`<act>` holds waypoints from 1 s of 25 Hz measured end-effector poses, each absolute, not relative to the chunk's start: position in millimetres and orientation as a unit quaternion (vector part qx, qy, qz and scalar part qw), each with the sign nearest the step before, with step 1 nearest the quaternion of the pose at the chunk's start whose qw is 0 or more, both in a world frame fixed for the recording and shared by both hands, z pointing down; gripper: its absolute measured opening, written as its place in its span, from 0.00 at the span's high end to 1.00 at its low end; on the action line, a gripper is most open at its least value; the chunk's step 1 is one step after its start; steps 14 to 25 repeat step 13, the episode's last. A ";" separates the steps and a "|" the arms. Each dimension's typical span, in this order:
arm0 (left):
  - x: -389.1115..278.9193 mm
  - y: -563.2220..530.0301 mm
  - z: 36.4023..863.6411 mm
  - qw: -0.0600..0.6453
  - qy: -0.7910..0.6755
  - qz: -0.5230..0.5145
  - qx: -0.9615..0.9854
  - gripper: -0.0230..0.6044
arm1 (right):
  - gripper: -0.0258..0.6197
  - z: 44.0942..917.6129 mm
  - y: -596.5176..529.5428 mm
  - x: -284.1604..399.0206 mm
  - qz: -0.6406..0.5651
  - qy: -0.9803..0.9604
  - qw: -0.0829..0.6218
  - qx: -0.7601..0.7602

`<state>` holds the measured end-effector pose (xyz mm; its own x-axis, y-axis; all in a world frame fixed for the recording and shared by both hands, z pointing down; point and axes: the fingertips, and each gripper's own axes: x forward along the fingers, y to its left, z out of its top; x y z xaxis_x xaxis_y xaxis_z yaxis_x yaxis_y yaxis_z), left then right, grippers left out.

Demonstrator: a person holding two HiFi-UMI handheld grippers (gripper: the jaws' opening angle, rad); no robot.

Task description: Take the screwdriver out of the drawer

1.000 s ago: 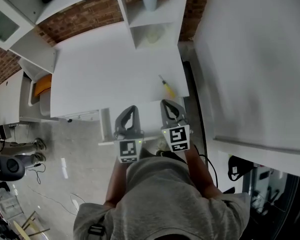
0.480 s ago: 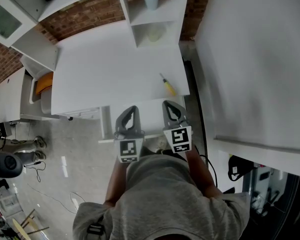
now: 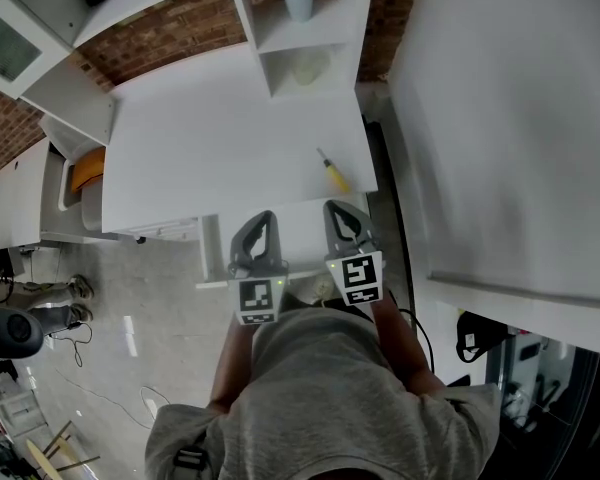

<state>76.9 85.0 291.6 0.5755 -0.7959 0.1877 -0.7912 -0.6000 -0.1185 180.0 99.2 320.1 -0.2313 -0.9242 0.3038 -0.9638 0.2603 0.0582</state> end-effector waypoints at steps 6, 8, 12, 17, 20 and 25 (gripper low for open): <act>78.6 81.1 290.9 0.011 0.444 -0.111 -0.889 0.94 | 0.96 320.6 97.3 180.2 0.072 -0.781 0.143 0.604; 78.3 79.5 291.9 0.010 0.444 -0.113 -0.889 0.94 | 0.96 321.5 96.3 179.7 0.072 -0.781 0.145 0.604; 79.7 77.9 292.7 0.009 0.443 -0.113 -0.890 0.94 | 0.96 322.5 95.3 182.1 0.074 -0.779 0.147 0.605; 80.1 77.6 292.6 0.009 0.442 -0.112 -0.890 0.94 | 0.96 322.9 95.2 182.8 0.074 -0.778 0.147 0.606; 80.1 77.6 292.6 0.009 0.442 -0.112 -0.890 0.94 | 0.96 322.9 95.2 182.8 0.074 -0.778 0.147 0.606; 80.1 77.6 292.6 0.009 0.442 -0.112 -0.890 0.94 | 0.96 322.9 95.2 182.8 0.074 -0.778 0.147 0.606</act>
